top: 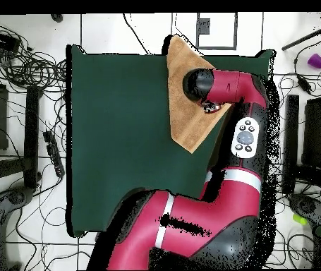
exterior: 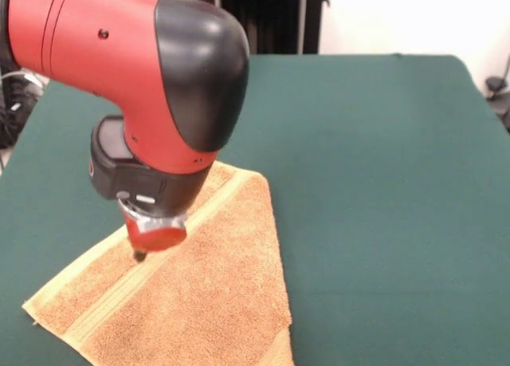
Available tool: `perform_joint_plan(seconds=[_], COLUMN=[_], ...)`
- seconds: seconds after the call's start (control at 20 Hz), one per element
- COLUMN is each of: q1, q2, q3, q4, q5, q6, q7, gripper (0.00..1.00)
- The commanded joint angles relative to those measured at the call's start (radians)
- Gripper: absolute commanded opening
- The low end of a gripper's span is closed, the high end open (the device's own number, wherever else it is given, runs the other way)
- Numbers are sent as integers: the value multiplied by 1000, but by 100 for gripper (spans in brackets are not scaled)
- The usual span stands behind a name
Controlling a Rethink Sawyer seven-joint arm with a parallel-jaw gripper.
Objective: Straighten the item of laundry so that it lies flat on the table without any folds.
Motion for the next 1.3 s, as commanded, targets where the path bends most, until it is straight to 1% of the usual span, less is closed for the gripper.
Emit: perform_joint_plan(seconds=[0.05,0.1,0.2,0.25,0.35,0.45,0.5,0.65,0.7,0.75,0.9,1.05,1.25,1.3], q1=[51,47,33,44,81,93,102,89,86,87,66,45,57,73], q2=[-11,-24,-39,-47,-41,-49,-42,-1,19,24,9,21,53,71], q3=[-22,-14,22,13,-35,-21,-17,25,35,41,91,133,125,97], q4=[239,267,310,327,334,378,377,343,317,313,350,351,312,276], q5=[26,41,71,62,54,76,78,148,165,171,185,208,211,203], q6=[132,114,36,-2,-16,-92,-134,-103,-84,-95,-172,-188,-162,-121], q7=[509,538,574,607,749,848,884,966,988,1002,994,1012,1081,1109], gripper=[0,0,0,0,0,0,0,0,0,0,0,0,0,0])
